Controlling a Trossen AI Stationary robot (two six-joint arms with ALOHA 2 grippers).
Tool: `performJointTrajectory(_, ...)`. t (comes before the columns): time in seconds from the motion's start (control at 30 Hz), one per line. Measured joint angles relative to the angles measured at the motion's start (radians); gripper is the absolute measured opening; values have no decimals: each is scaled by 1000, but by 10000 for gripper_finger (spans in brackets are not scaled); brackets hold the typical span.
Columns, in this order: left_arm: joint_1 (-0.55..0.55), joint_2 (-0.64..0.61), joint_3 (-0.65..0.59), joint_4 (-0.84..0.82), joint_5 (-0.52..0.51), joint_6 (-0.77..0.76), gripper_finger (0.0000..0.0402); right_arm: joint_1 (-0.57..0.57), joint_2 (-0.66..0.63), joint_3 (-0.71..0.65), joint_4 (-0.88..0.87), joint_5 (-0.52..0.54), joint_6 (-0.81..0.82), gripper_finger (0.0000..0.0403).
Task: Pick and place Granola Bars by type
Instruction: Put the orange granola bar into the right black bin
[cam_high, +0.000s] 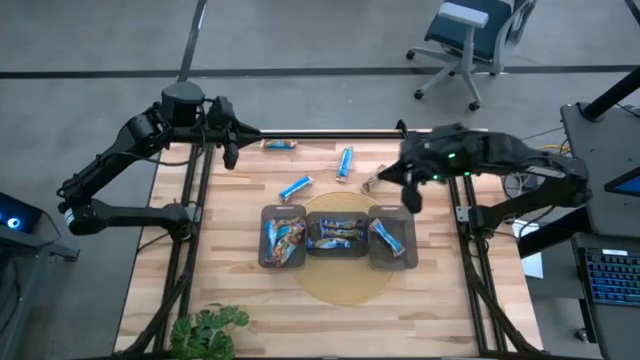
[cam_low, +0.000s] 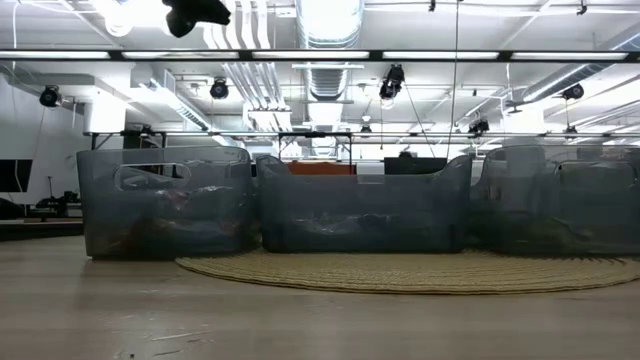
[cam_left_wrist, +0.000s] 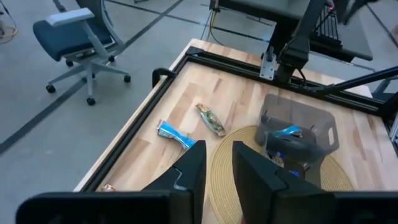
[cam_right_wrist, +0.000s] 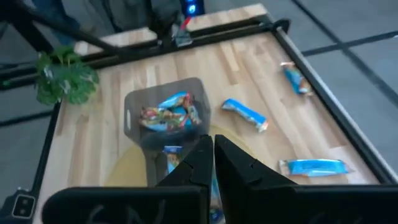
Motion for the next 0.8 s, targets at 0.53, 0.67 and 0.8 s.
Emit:
performJointTrajectory(0.53,0,6,45,2,4,1,63,-28,-366,-122,-135,240,63,8)
performJointTrajectory(0.67,0,19,45,5,4,2,63,-29,-401,-127,-227,261,107,8)
performJointTrajectory(0.8,1,45,50,15,3,2,63,-28,-409,-130,-272,276,109,8)
